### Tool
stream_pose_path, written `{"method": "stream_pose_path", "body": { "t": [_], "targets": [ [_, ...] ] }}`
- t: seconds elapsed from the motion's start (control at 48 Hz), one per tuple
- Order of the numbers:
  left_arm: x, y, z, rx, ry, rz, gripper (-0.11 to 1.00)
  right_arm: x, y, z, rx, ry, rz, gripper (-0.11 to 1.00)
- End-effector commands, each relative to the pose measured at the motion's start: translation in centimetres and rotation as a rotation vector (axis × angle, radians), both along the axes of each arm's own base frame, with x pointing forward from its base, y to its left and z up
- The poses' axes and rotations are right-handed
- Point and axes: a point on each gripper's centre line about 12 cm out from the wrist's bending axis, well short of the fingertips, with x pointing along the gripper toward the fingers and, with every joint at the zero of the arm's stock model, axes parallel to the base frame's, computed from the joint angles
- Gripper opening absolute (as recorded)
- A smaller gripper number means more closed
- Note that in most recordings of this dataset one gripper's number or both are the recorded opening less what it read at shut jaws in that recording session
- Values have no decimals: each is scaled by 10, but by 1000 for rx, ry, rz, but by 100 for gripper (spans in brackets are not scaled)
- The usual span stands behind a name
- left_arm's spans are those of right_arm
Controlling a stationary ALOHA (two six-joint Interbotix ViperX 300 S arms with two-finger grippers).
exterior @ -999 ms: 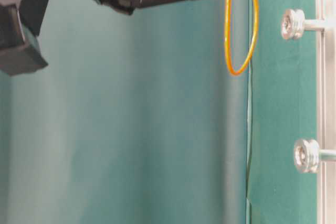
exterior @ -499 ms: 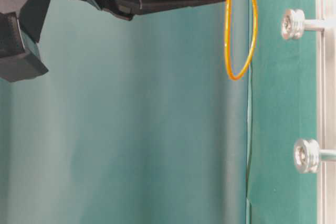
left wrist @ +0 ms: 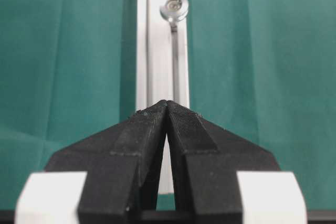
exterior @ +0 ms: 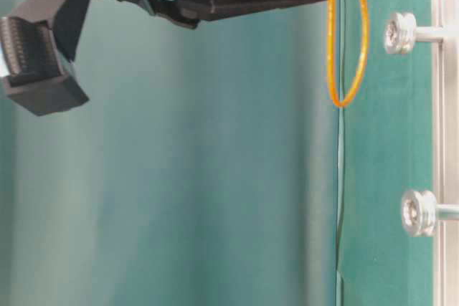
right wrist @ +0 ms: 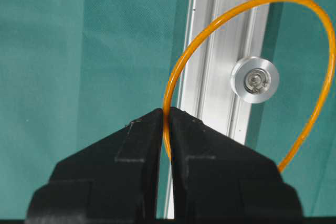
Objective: Hook the rubber onto the shaft.
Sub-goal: 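Pull the band leftward along the rail toward the right silver peg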
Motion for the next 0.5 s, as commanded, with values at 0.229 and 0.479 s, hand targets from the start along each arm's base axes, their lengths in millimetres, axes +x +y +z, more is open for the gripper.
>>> {"method": "stream_pose_path", "body": {
  "t": [0.229,0.479],
  "targets": [
    [3,0,11,2,-26,0,2,2,0,4,10,-37,0,7],
    [3,0,11,2,-26,0,2,2,1,4,9,-38,0,7]
  ]
}}
